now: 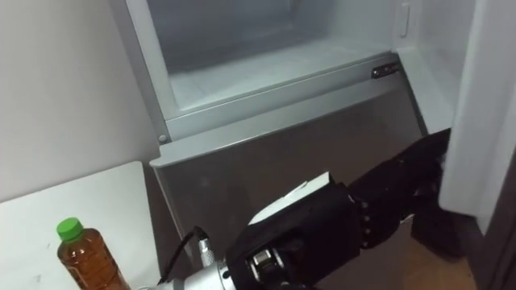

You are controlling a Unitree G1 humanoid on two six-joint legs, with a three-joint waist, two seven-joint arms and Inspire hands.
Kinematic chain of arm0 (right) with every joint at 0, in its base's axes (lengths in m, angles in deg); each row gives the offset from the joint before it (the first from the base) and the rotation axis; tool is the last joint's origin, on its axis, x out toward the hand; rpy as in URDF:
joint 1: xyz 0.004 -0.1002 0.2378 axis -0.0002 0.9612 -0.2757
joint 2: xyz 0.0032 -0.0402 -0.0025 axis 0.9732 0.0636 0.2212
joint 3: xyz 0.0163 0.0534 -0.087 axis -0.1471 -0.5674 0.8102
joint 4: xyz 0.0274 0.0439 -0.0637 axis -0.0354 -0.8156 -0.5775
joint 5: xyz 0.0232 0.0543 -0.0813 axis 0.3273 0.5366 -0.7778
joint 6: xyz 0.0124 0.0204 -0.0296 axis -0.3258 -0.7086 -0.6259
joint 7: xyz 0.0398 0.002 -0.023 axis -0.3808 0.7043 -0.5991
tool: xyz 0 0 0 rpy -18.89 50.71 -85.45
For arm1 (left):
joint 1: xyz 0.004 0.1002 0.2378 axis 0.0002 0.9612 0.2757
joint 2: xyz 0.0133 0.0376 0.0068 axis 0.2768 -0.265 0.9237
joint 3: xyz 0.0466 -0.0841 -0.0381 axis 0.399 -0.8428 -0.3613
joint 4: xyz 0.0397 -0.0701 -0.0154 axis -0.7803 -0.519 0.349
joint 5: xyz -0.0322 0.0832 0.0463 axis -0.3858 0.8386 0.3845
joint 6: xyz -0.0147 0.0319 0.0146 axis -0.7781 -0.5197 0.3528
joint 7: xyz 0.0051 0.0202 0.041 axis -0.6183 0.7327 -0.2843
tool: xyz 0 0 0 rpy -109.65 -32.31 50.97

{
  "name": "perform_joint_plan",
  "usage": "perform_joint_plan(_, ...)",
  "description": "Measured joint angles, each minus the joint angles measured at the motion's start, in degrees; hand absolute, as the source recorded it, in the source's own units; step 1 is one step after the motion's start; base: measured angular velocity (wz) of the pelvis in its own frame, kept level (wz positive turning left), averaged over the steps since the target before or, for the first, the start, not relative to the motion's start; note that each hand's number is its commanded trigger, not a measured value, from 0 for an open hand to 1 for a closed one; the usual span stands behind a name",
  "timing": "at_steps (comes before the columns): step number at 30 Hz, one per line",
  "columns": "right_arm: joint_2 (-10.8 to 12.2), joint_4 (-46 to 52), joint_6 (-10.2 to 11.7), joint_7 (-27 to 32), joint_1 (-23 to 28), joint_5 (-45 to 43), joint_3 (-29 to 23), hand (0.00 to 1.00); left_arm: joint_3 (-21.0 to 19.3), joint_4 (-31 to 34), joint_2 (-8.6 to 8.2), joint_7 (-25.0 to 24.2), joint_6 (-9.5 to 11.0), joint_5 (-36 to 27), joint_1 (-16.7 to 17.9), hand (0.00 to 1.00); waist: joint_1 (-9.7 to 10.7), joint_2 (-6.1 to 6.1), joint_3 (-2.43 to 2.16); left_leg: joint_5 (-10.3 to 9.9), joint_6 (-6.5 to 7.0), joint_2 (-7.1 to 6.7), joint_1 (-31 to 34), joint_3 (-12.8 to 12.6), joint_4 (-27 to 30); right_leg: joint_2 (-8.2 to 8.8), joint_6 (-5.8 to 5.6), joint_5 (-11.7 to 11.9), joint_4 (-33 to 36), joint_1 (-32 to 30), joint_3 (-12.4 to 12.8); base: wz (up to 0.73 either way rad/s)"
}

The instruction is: Put the bottle in the upper fridge

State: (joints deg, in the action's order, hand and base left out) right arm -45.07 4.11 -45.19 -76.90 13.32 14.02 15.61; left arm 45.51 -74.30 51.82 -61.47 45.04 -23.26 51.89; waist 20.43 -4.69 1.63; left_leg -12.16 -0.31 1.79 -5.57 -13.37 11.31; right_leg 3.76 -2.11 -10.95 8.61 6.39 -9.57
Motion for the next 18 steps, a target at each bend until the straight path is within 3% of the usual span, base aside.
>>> perform_joint_plan(3,0.0,-0.4,0.3,0.0,0.1,2.2,0.2,0.00,1.0,-0.9,-0.07,0.0,1.0,-0.3,0.0,0.00,0.5,0.03,0.02,0.0,0.00,-0.01,-0.1,-0.6,-0.1,0.02,-0.05,0.0,0.0,-0.4,0.4,-0.10)
perform_joint_plan(13,-0.2,-0.8,0.7,-0.4,0.6,5.1,0.9,0.00,7.5,-6.4,0.20,-3.0,0.7,-0.9,-0.9,0.00,1.9,0.10,0.06,0.0,0.00,0.03,-0.1,-1.8,-0.5,-0.14,-0.01,0.0,0.1,-1.2,2.3,-0.09)
perform_joint_plan(18,-0.3,-0.3,1.1,-0.4,0.7,5.2,2.4,0.00,8.3,-7.4,0.44,-4.0,0.7,1.5,-0.9,0.00,2.7,0.11,0.07,0.0,-0.01,0.08,0.0,-1.9,-0.7,-0.19,0.00,0.0,0.1,-1.5,2.3,-0.03)
